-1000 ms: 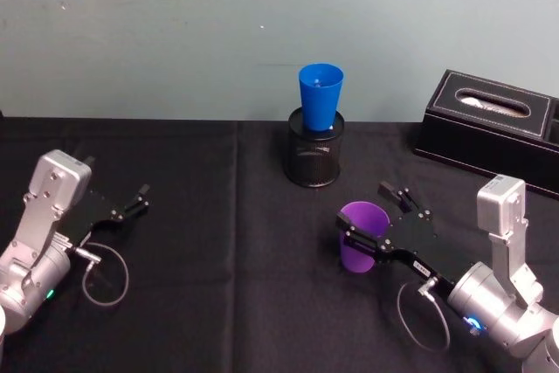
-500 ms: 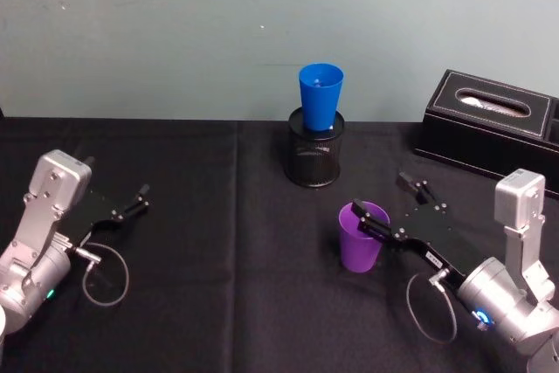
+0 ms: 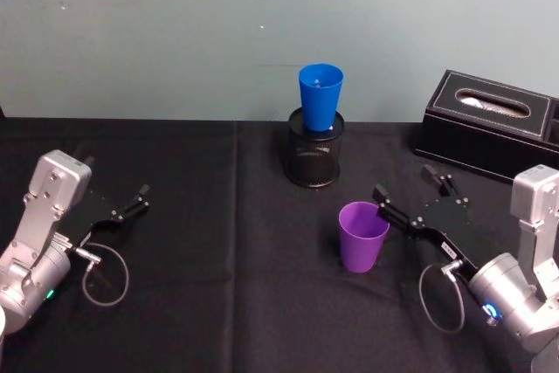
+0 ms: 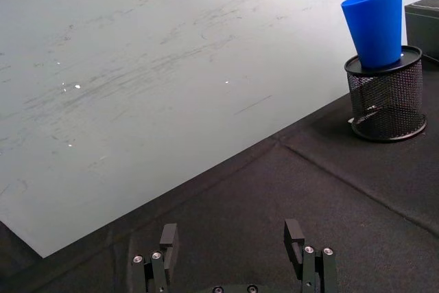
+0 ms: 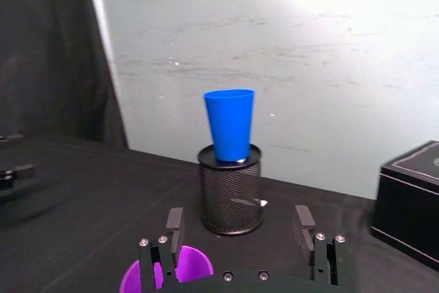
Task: Pick up one cup with a gripper and tap it against the other cup.
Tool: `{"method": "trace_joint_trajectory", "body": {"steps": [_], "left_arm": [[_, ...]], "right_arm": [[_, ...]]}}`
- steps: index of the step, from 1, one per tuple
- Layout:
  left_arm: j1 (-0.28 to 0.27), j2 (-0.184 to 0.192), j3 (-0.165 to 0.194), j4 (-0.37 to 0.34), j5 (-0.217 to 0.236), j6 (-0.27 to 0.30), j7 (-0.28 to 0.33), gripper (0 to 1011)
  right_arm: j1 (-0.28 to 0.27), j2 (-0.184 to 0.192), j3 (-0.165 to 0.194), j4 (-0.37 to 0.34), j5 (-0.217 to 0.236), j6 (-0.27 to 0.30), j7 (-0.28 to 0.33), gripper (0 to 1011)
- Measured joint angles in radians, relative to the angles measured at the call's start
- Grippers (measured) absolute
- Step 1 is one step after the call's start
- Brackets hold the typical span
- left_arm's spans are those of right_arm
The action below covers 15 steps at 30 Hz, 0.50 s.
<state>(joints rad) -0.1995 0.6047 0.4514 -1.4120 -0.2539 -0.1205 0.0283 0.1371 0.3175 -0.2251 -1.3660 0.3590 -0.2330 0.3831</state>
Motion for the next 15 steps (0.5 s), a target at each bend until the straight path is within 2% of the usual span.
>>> {"method": "trace_joint_trajectory", "body": {"steps": [15], "left_arm": [[0.000,0.000,0.000,0.000,0.000,0.000,0.000,1011]], "right_arm": [[-0.010,-0.035,0.049,0.019,-0.048,0.014,-0.073,1003]]}}
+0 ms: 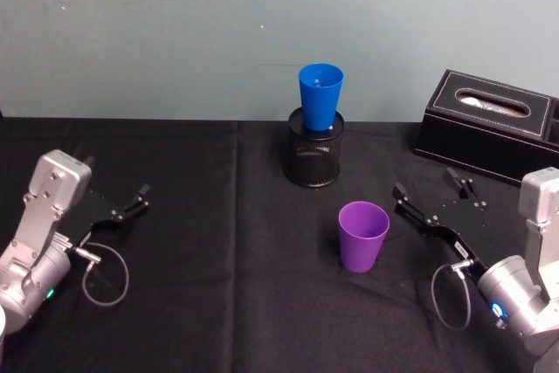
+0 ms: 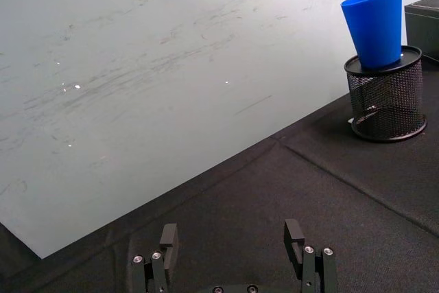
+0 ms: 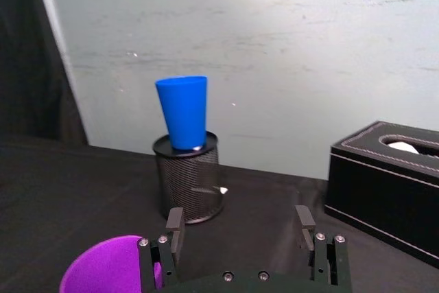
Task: Pick up one cup with a gripper and tap it against the other cup.
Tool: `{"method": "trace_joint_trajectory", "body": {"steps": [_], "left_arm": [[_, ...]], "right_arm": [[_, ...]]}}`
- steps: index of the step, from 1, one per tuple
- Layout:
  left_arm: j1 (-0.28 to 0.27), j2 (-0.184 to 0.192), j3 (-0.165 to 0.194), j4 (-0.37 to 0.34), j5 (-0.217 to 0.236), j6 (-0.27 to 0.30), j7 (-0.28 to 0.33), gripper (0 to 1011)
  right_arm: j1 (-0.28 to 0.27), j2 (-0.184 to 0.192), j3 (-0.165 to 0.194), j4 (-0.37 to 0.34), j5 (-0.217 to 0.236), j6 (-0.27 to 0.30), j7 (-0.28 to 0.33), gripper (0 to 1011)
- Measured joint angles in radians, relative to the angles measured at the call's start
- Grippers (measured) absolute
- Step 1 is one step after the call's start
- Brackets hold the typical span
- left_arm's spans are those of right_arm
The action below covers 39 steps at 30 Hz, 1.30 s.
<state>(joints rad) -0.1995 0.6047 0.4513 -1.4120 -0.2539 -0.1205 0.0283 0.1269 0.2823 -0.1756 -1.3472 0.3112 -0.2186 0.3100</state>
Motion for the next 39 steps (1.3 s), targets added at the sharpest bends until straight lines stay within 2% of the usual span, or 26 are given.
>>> {"method": "trace_joint_trajectory", "body": {"steps": [20,39], "left_arm": [[0.000,0.000,0.000,0.000,0.000,0.000,0.000,1011],[0.000,0.000,0.000,0.000,0.000,0.000,0.000,1011]], "right_arm": [[0.005,-0.030,0.029,0.058,-0.066,0.004,-0.022,1003],[0.015,-0.044,0.037,0.101,-0.082,0.002,-0.015,1003]]}}
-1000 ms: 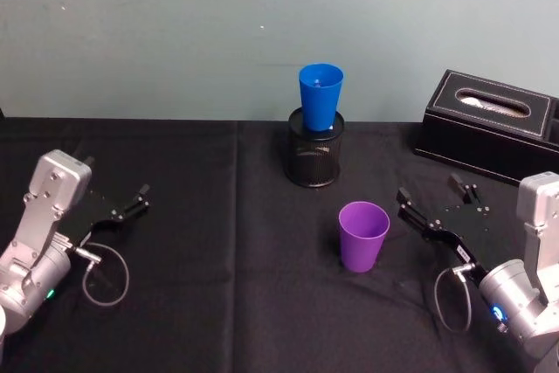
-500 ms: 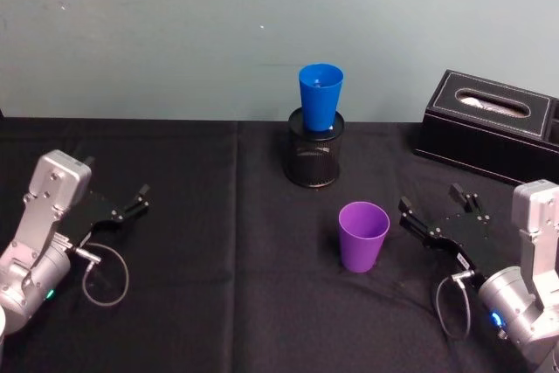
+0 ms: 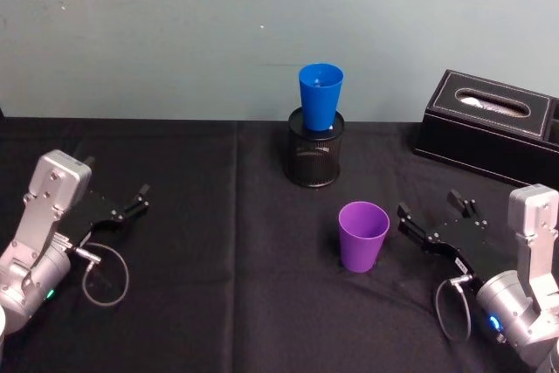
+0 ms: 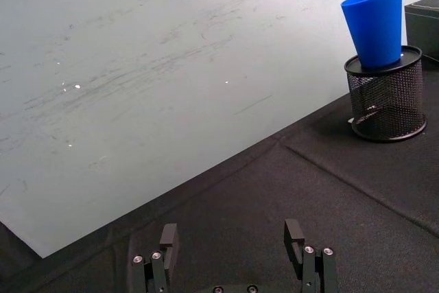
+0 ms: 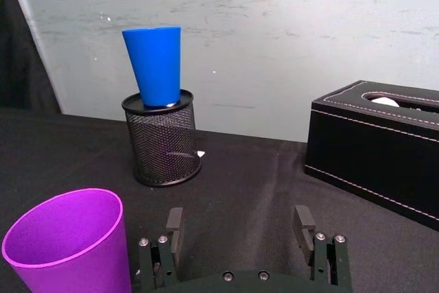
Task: Pick up one cup with a gripper and tap it against the other cup.
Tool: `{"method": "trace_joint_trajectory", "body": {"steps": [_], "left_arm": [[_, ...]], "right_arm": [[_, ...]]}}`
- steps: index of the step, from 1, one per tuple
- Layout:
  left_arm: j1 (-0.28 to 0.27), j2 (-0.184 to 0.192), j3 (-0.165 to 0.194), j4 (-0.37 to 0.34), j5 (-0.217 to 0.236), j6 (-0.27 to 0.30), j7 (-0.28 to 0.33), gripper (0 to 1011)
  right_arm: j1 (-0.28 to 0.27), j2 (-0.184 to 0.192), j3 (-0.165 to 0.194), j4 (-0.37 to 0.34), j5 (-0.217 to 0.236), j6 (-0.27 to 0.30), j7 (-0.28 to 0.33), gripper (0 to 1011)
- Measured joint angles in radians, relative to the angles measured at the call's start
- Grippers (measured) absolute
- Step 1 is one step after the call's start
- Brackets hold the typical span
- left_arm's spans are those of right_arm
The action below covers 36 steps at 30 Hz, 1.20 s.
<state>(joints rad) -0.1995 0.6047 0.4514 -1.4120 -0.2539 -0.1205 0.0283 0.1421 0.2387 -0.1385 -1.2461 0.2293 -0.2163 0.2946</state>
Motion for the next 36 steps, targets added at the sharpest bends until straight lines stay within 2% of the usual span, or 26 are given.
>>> {"method": "trace_joint_trajectory", "body": {"steps": [36], "left_arm": [[0.000,0.000,0.000,0.000,0.000,0.000,0.000,1011]], "right_arm": [[-0.001,0.002,-0.001,-0.004,0.002,0.001,0.003,1003]]}}
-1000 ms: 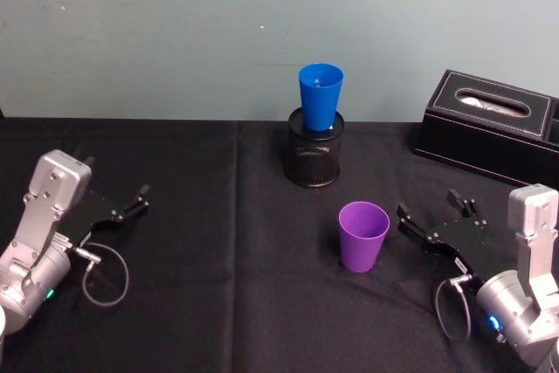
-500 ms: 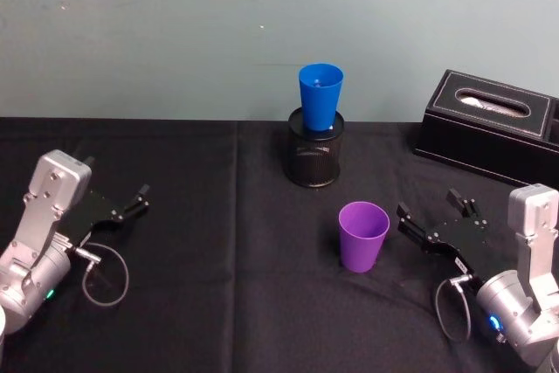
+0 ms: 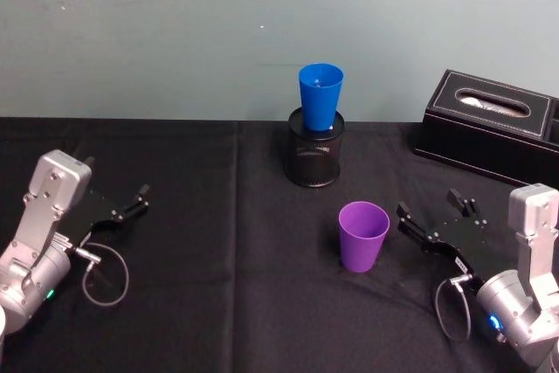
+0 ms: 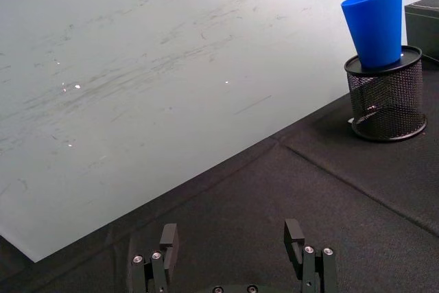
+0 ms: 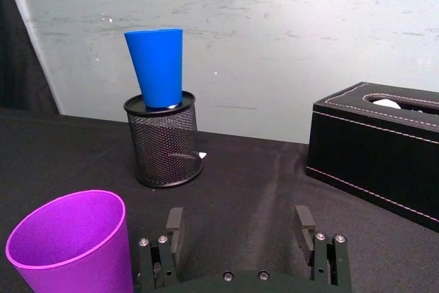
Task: Pick up one cup with a gripper and tap it against the other cup.
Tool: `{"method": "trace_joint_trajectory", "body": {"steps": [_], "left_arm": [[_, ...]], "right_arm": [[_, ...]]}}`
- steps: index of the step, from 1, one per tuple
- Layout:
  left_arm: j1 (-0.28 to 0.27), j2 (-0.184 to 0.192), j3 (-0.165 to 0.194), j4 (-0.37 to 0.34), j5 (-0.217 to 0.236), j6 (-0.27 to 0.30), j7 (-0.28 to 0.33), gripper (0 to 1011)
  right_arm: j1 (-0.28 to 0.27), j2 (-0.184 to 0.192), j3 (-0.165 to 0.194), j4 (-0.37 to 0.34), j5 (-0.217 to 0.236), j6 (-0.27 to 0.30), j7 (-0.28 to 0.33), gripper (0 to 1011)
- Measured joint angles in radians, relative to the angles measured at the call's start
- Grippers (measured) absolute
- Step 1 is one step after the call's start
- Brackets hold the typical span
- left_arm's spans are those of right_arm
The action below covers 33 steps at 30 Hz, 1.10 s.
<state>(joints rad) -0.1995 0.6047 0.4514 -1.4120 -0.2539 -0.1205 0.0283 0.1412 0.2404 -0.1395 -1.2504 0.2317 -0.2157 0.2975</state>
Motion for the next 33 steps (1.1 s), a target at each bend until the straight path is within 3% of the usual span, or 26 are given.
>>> {"method": "trace_joint_trajectory", "body": {"steps": [33], "left_arm": [[0.000,0.000,0.000,0.000,0.000,0.000,0.000,1011]], "right_arm": [[0.000,0.000,0.000,0.000,0.000,0.000,0.000,1003]]}}
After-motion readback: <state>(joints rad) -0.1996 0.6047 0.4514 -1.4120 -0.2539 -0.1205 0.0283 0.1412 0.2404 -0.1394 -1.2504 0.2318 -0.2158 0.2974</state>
